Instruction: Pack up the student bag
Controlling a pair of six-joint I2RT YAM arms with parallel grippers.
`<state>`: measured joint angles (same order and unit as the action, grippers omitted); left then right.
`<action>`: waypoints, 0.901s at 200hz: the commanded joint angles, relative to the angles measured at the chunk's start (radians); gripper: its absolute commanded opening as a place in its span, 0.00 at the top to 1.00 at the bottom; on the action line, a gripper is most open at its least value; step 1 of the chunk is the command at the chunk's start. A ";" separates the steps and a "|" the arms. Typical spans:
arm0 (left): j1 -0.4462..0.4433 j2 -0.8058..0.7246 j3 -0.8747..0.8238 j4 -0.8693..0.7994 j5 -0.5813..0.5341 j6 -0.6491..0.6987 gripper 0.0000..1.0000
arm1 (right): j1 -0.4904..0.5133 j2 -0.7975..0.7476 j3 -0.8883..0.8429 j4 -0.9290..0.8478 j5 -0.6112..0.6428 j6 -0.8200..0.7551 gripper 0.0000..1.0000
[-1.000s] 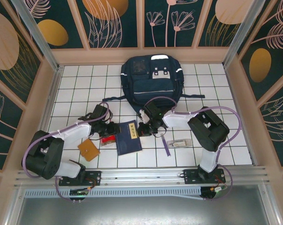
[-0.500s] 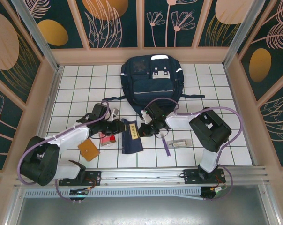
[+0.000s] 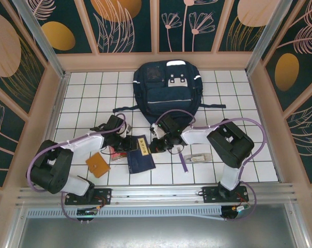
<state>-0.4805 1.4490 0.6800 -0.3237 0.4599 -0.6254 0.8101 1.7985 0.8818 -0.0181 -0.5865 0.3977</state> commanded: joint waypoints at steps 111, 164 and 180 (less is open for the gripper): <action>0.003 -0.176 0.395 0.084 0.375 -0.135 1.00 | -0.092 -0.762 -0.193 0.041 0.134 0.049 0.01; 0.005 -0.232 0.356 0.275 0.276 -0.284 1.00 | -0.257 -0.839 -0.230 0.058 0.017 0.256 0.01; 0.005 -0.225 0.356 0.311 0.337 -0.270 1.00 | -0.257 -0.783 -0.260 0.243 -0.191 0.282 0.01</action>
<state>-0.4828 1.2457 1.0424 -0.1616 0.7277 -0.8486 0.5514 0.9665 0.6678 0.0326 -0.5343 0.5934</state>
